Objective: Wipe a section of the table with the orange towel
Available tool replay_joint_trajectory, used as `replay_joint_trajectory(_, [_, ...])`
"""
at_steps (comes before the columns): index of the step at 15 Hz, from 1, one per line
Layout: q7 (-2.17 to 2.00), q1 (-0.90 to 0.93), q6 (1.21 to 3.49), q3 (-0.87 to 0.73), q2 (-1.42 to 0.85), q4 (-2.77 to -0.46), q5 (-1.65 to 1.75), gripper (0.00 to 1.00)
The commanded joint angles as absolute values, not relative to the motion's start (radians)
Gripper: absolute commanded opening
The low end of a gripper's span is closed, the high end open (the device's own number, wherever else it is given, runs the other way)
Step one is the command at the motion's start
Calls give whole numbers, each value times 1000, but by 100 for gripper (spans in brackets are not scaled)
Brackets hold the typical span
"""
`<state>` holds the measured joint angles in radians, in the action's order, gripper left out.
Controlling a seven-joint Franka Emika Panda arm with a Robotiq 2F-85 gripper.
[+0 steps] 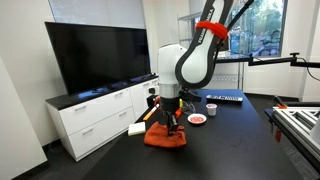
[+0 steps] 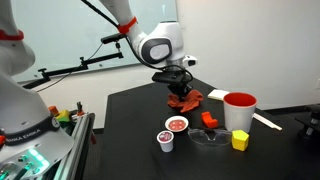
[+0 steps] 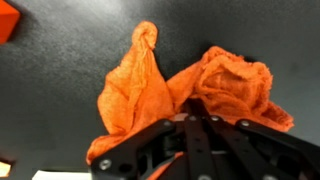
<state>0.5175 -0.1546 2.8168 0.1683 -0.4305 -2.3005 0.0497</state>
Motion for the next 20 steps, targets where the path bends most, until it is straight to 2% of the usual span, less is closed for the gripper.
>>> replay_joint_trajectory(1, [527,-161,2826,182,-428,-2299,54,0])
replay_joint_trajectory(12, [555,-135,2848,307,-414,-2353,48,0])
replay_joint_trajectory(20, [564,-193,2839,235,-399,-2355,59,0])
